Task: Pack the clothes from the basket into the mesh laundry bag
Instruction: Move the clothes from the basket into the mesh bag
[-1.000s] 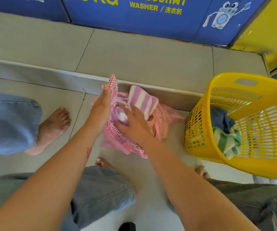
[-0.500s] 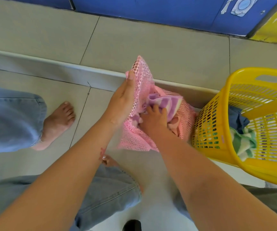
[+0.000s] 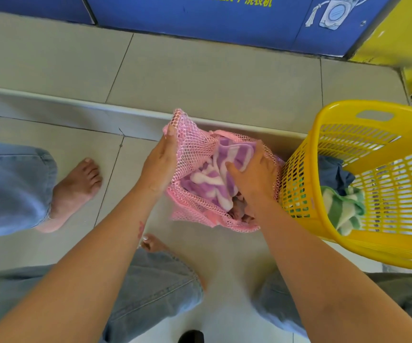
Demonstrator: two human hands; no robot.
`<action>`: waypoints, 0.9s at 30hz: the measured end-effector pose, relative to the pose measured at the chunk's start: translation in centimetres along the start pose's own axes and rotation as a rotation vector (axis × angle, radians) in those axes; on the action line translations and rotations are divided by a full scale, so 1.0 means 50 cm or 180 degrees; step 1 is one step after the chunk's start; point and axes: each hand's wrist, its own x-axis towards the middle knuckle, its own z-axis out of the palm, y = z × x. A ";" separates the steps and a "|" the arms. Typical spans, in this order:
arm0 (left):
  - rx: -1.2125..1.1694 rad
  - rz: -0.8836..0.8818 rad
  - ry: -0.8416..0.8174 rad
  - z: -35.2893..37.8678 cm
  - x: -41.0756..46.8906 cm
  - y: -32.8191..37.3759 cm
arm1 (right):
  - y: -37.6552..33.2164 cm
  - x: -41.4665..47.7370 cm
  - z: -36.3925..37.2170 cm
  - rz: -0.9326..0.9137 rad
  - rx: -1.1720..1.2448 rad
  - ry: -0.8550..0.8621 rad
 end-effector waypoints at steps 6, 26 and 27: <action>0.0009 -0.0019 0.0076 0.014 0.012 0.003 | -0.027 -0.068 0.030 -0.1472 -0.1091 0.0534; 0.0325 -0.0084 0.0077 0.051 -0.050 0.020 | -0.010 -0.128 -0.078 -0.2225 -0.0588 -0.0005; 0.0364 -0.0087 0.0067 0.056 -0.053 0.023 | -0.002 -0.135 -0.102 -0.2196 -0.0513 0.0179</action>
